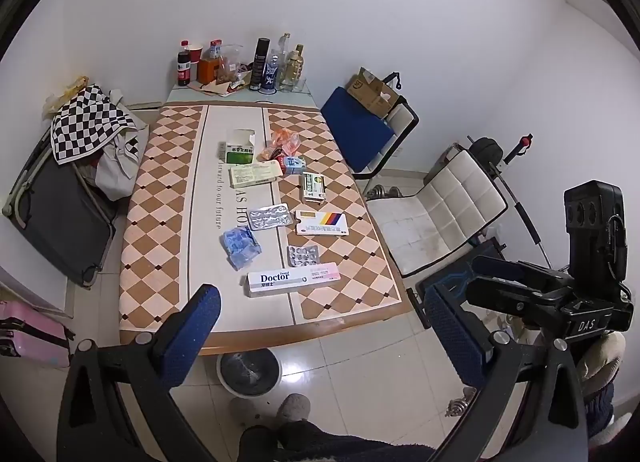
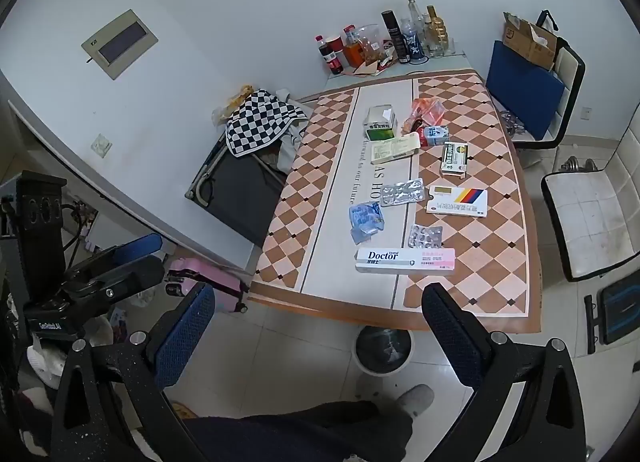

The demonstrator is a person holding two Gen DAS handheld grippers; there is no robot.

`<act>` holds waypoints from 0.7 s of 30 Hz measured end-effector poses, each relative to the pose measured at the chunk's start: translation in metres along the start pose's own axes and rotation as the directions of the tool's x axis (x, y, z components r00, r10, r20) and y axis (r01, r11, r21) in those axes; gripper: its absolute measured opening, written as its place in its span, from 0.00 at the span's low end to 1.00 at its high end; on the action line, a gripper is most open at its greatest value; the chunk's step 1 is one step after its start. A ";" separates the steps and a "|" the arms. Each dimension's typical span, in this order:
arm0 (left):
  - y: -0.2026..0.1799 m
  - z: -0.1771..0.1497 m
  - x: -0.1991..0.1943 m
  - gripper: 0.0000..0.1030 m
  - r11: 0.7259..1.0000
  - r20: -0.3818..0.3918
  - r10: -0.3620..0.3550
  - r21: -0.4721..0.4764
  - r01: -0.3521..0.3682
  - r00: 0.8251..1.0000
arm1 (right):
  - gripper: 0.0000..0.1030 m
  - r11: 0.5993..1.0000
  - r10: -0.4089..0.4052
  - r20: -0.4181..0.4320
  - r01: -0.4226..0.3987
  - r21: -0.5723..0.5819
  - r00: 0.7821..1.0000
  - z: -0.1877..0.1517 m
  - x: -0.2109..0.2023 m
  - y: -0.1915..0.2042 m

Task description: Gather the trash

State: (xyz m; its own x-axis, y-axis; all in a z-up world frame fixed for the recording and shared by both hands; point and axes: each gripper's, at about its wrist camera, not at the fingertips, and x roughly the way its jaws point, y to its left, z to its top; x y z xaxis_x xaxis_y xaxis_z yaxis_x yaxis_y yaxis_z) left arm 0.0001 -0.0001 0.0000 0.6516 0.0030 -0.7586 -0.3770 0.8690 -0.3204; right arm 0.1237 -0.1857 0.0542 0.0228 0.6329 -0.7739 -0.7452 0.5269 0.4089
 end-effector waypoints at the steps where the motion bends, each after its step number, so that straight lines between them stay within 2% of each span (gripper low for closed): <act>1: 0.000 0.000 0.000 1.00 1.000 0.000 -0.001 0.000 0.001 1.000 | 1.00 1.000 0.000 -0.005 0.000 0.003 1.000 0.000 0.000 0.000; 21: 0.000 0.000 0.001 1.00 1.000 0.006 -0.001 0.002 0.000 1.000 | 1.00 1.000 0.001 0.008 -0.001 -0.029 1.000 0.006 -0.008 0.006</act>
State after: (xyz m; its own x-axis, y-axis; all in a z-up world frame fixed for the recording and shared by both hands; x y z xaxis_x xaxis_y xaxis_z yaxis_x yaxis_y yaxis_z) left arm 0.0008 -0.0001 -0.0001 0.6557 0.0055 -0.7550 -0.3752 0.8701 -0.3195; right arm 0.1230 -0.1844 0.0657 0.0272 0.6377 -0.7698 -0.7639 0.5100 0.3955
